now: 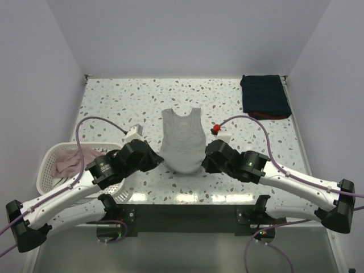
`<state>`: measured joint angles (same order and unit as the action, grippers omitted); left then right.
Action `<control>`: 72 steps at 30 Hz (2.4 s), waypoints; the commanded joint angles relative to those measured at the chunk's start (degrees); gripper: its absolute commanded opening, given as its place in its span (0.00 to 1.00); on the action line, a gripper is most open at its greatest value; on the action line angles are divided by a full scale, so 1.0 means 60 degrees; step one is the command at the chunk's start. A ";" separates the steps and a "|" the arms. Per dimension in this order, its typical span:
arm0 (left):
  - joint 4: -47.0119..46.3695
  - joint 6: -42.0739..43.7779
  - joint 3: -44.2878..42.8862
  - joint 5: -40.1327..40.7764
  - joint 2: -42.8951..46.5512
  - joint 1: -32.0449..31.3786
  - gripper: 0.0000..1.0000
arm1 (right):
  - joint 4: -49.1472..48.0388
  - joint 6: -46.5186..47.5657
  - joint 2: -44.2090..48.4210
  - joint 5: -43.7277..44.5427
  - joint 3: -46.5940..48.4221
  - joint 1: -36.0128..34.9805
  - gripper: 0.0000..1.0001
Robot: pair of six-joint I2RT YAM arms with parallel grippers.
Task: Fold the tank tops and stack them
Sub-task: Fold the tank top
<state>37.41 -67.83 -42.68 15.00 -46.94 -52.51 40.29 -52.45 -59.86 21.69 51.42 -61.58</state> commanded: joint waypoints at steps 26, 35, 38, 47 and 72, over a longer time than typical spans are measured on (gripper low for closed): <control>-0.7287 0.3908 -0.5717 -0.2713 -0.9501 0.5805 0.41 | -0.2644 0.4230 -0.8682 -0.2457 0.7598 0.6542 0.49; -0.6384 0.4596 -0.7916 -0.2987 -1.0562 0.6393 0.67 | -0.1852 0.4157 -0.8820 -0.2093 0.8221 0.6631 0.61; -0.4598 0.4465 -0.7801 -0.2067 -0.9788 0.6219 0.58 | -0.2246 0.3821 -0.7824 -0.2150 0.6683 0.6164 0.55; -0.4840 0.3894 -0.3323 -0.1079 -0.7486 0.4608 0.11 | -0.3111 0.2620 -0.6577 -0.1800 0.3780 0.4053 0.45; -0.6731 0.1565 -0.1337 -0.1489 -0.8874 0.1048 0.00 | -0.2249 0.3437 -0.9856 -0.1888 0.6568 0.5927 0.49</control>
<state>0.19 -53.41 -49.12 8.62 -98.04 -42.13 24.23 -36.03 -115.90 7.31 81.62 -26.85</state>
